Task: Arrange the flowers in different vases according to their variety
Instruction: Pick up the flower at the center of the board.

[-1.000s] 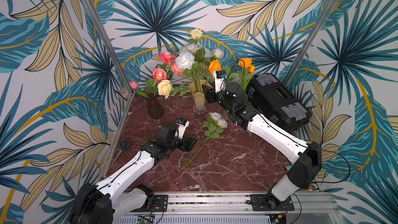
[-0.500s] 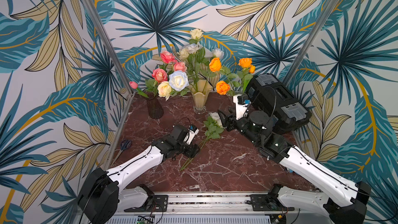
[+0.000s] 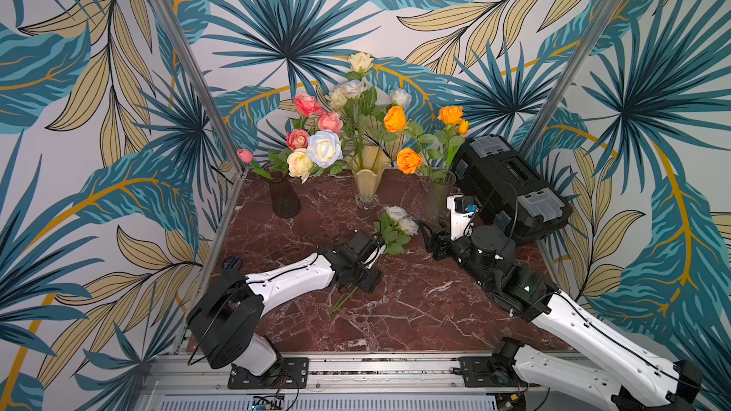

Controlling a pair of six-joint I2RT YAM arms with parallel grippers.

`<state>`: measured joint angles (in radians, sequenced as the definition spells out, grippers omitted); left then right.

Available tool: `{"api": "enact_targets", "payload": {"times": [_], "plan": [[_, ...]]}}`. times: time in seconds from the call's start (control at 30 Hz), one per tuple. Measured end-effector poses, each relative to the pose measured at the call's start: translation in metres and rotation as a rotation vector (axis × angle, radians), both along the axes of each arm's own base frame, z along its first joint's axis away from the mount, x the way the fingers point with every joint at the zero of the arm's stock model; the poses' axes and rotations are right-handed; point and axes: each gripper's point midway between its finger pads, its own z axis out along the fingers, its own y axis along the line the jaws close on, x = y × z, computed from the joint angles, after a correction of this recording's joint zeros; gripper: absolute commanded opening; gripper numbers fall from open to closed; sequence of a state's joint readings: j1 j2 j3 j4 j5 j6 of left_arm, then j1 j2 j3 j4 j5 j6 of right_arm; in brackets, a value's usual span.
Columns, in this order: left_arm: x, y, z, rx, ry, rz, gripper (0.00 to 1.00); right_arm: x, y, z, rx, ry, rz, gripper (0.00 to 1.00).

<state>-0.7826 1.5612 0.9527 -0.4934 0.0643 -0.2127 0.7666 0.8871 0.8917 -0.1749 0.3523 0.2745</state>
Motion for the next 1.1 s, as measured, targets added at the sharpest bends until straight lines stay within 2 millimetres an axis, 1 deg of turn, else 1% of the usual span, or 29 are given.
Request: {"api": "enact_targets", "payload": {"times": [0.13, 0.2, 0.43, 0.53, 1.0, 1.1], "plan": [[0.01, -0.002, -0.013, 0.071, 0.012, 0.026, 0.64, -0.007, -0.013, 0.006, 0.014, -0.017, -0.029, 0.59], [0.014, -0.003, -0.014, 0.088, 0.002, 0.031, 0.63, -0.01, -0.019, 0.007, 0.013, -0.019, -0.042, 0.59], [0.023, -0.011, -0.015, 0.117, -0.015, 0.023, 0.54, -0.018, -0.036, 0.007, 0.006, -0.025, -0.083, 0.59], [0.023, -0.012, -0.021, 0.128, -0.004, 0.017, 0.51, -0.02, -0.04, 0.008, 0.003, -0.026, -0.097, 0.59], [0.015, -0.008, -0.046, 0.181, 0.057, -0.001, 0.49, -0.021, -0.049, 0.01, 0.0, -0.034, -0.128, 0.59], [0.016, -0.009, -0.046, 0.184, 0.057, -0.006, 0.48, -0.021, -0.05, 0.01, -0.001, -0.035, -0.133, 0.59]]}}
